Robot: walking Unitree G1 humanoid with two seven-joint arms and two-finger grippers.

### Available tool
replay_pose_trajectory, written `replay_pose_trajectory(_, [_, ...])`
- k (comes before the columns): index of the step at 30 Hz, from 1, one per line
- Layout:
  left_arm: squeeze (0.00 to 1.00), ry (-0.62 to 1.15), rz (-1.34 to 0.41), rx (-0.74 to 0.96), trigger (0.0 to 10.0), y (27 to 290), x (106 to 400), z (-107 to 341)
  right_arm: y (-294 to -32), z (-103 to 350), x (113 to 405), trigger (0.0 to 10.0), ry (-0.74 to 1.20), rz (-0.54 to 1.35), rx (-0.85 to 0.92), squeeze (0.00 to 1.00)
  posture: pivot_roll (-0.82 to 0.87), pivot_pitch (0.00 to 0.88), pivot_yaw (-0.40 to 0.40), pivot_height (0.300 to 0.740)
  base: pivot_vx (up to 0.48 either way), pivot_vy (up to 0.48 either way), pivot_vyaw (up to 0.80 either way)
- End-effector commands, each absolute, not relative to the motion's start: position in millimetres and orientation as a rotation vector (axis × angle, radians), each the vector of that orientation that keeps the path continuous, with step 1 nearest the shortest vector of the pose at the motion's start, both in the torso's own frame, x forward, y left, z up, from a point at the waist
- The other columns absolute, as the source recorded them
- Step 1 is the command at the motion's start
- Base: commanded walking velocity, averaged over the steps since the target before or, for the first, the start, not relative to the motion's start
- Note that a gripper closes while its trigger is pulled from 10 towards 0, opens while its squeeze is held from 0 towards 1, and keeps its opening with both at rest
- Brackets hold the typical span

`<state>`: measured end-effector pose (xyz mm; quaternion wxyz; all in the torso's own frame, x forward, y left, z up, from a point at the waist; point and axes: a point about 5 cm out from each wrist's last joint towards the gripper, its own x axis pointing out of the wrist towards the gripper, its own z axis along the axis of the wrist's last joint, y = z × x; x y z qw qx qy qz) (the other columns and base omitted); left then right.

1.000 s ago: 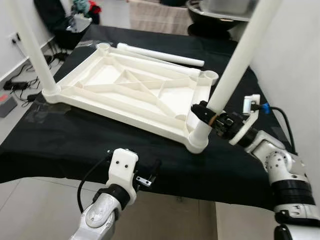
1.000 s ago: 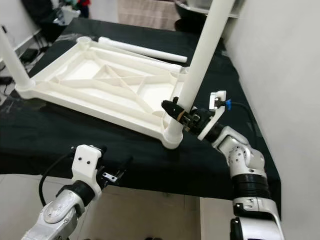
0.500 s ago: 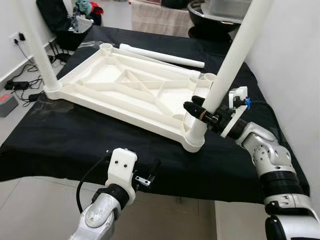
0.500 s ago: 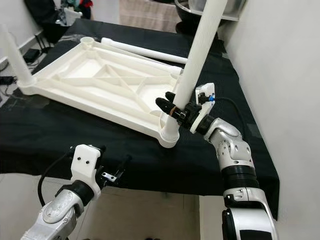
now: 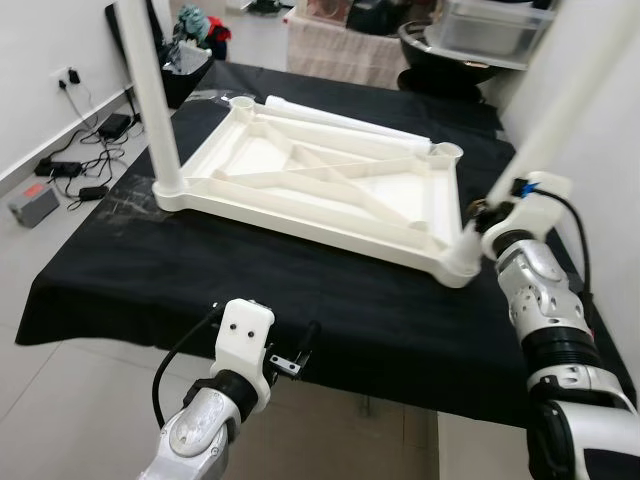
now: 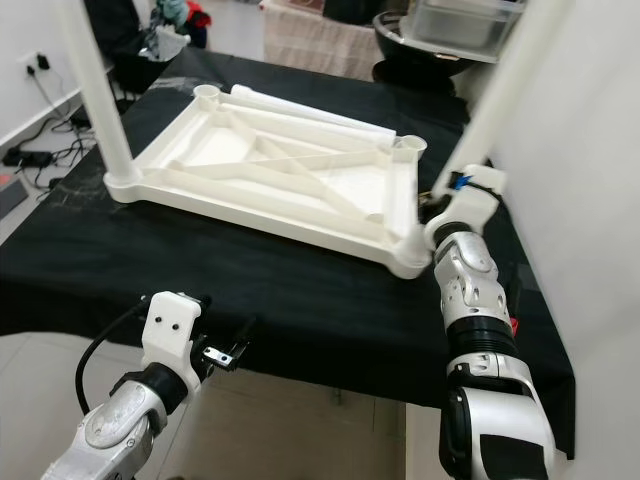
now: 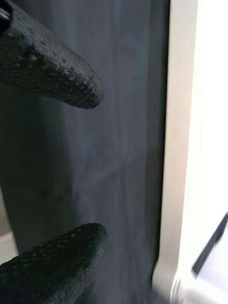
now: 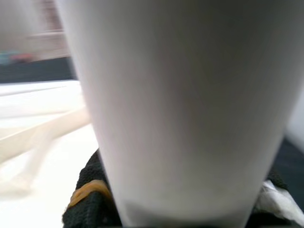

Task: Building children table

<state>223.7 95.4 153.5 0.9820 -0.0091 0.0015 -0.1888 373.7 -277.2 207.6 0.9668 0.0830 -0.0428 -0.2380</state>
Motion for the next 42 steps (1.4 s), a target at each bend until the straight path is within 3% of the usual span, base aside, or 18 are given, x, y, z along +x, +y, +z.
replay_pose_trajectory(1, [0.00,0.021,-0.383,-0.018,10.0,94.7,222.7,150.0,-296.6,169.1,356.9,0.0,0.097,-0.691,0.149,0.00,0.08,0.165,-0.124,0.740,0.000,0.000,0.00])
replay_pose_trajectory(3, [0.00,0.021,-0.384,-0.018,10.0,94.6,222.6,150.0,-295.1,166.7,351.5,0.5,0.114,-0.810,0.105,0.00,0.08,0.165,-0.124,0.740,0.000,0.000,0.00])
replay_pose_trajectory(4, [0.00,0.021,-0.384,-0.017,10.0,94.6,222.7,150.0,-288.4,169.8,355.3,10.0,0.099,-0.796,0.113,0.00,0.08,0.166,-0.124,0.740,0.000,0.000,0.00])
replay_pose_trajectory(7, [0.00,0.021,-0.383,-0.017,10.0,94.6,223.0,150.0,-266.5,184.0,370.9,10.0,-0.011,-0.629,0.200,0.00,0.07,0.163,-0.121,0.740,0.000,0.000,0.00])
replay_pose_trajectory(8, [0.00,0.021,-0.384,-0.017,10.0,94.5,223.0,150.0,-258.1,188.9,376.2,10.0,-0.060,-0.530,0.259,1.00,0.07,0.163,-0.121,0.740,0.000,0.000,0.00])
replay_pose_trajectory(13, [0.00,0.022,-0.385,-0.016,10.0,94.1,222.7,149.3,-239.9,200.1,384.8,10.0,-0.144,-0.295,0.371,1.00,0.08,0.157,-0.126,0.740,0.000,0.000,0.00])
replay_pose_trajectory(14, [0.00,0.021,-0.385,-0.017,10.0,94.0,222.5,149.3,-230.9,201.4,388.1,10.0,-0.128,-0.128,0.465,0.00,0.08,0.157,-0.126,0.740,0.000,0.000,0.00])
replay_pose_trajectory(15, [0.00,0.021,-0.385,-0.017,10.0,94.0,222.5,149.3,-230.9,201.4,388.1,10.0,-0.128,-0.128,0.465,0.00,0.08,0.157,-0.126,0.740,0.000,0.000,0.00])
replay_pose_trajectory(16, [0.00,0.021,-0.384,-0.017,10.0,94.0,222.3,149.2,-223.9,202.9,388.7,10.0,-0.116,0.008,0.553,0.00,0.07,0.155,-0.125,0.740,0.000,0.000,0.00])
replay_pose_trajectory(18, [0.00,0.021,-0.386,-0.019,10.0,93.3,222.0,149.0,-222.3,205.0,381.5,10.0,-0.127,0.259,0.504,0.00,0.08,0.154,-0.127,0.740,0.000,0.000,0.00])
replay_pose_trajectory(19, [0.00,0.021,-0.386,-0.019,10.0,93.3,222.0,149.0,-222.3,205.0,381.5,10.0,-0.127,0.259,0.504,0.00,0.08,0.154,-0.127,0.740,0.000,0.000,0.00])
replay_pose_trajectory(24, [0.00,0.021,-0.387,-0.019,10.0,93.3,221.7,148.9,-214.1,212.6,352.1,10.0,-0.159,0.753,0.537,0.00,0.08,0.147,-0.130,0.740,0.000,0.000,0.00])
replay_pose_trajectory(31, [0.00,0.023,-0.387,-0.017,10.0,94.1,221.6,148.6,-196.9,211.8,335.4,10.0,-0.116,1.047,0.412,0.00,0.08,0.143,-0.126,0.740,0.000,0.000,0.00])
replay_pose_trajectory(32, [0.00,0.023,-0.388,-0.017,10.0,94.0,221.5,148.5,-192.0,210.9,338.0,0.0,-0.102,1.041,0.372,0.00,0.08,0.143,-0.125,0.740,0.000,0.000,0.00])
replay_pose_trajectory(36, [0.00,0.023,-0.390,-0.015,10.0,94.0,221.3,148.5,-185.3,211.1,342.0,0.0,-0.098,1.019,0.306,0.00,0.08,0.144,-0.125,0.740,0.000,0.000,0.00])
replay_pose_trajectory(38, [0.00,0.023,-0.390,-0.014,10.0,94.2,221.2,148.5,-187.2,215.6,356.7,0.0,-0.137,0.841,0.247,0.00,0.08,0.143,-0.125,0.740,0.000,0.000,0.00])
replay_pose_trajectory(42, [0.00,0.024,-0.390,-0.014,10.0,94.6,221.3,148.4,-190.8,221.8,364.7,0.0,-0.182,0.730,0.221,0.00,0.08,0.145,-0.123,0.740,0.000,0.000,0.00])
